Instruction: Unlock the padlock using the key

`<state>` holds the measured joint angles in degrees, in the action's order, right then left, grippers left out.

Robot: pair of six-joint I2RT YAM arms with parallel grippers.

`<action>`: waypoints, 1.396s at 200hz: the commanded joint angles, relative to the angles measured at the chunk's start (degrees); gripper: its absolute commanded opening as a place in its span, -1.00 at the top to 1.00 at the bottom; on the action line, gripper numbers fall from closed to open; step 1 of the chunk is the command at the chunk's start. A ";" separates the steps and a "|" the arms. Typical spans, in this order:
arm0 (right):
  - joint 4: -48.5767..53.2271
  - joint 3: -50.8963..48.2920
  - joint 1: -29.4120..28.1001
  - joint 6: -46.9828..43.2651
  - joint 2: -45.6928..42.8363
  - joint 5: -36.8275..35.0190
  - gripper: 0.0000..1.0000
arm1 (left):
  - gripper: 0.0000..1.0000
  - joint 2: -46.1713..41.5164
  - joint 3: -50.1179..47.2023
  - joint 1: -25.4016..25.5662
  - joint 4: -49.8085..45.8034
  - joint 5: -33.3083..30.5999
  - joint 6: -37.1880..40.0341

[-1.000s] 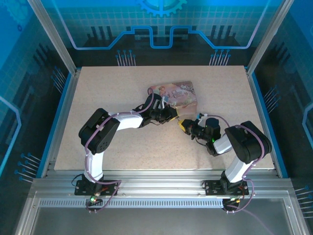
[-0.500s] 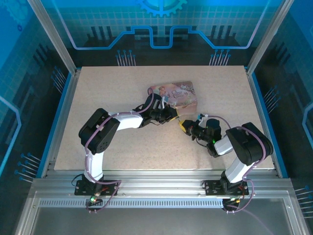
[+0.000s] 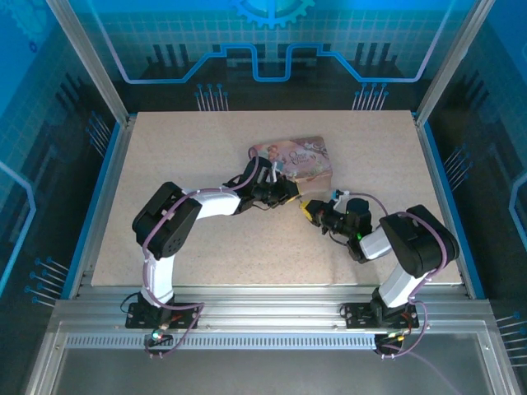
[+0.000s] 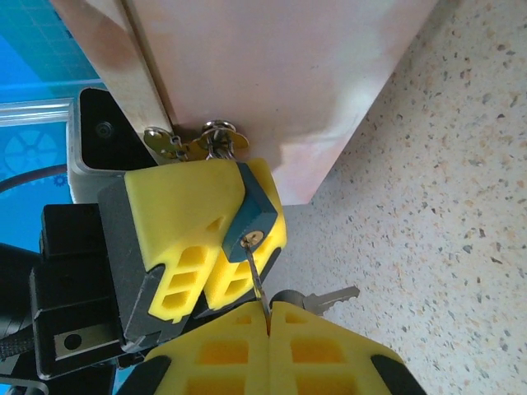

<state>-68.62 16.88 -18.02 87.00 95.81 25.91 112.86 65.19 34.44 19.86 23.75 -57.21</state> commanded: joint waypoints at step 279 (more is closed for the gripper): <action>-12.85 9.76 -0.83 19.92 14.28 -0.02 1.00 | 0.87 -2.20 -1.53 0.03 8.70 7.72 -4.40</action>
<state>-81.06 23.14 -18.11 104.07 108.60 27.22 112.86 63.90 31.86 24.71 22.59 -59.77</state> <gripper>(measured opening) 0.058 0.129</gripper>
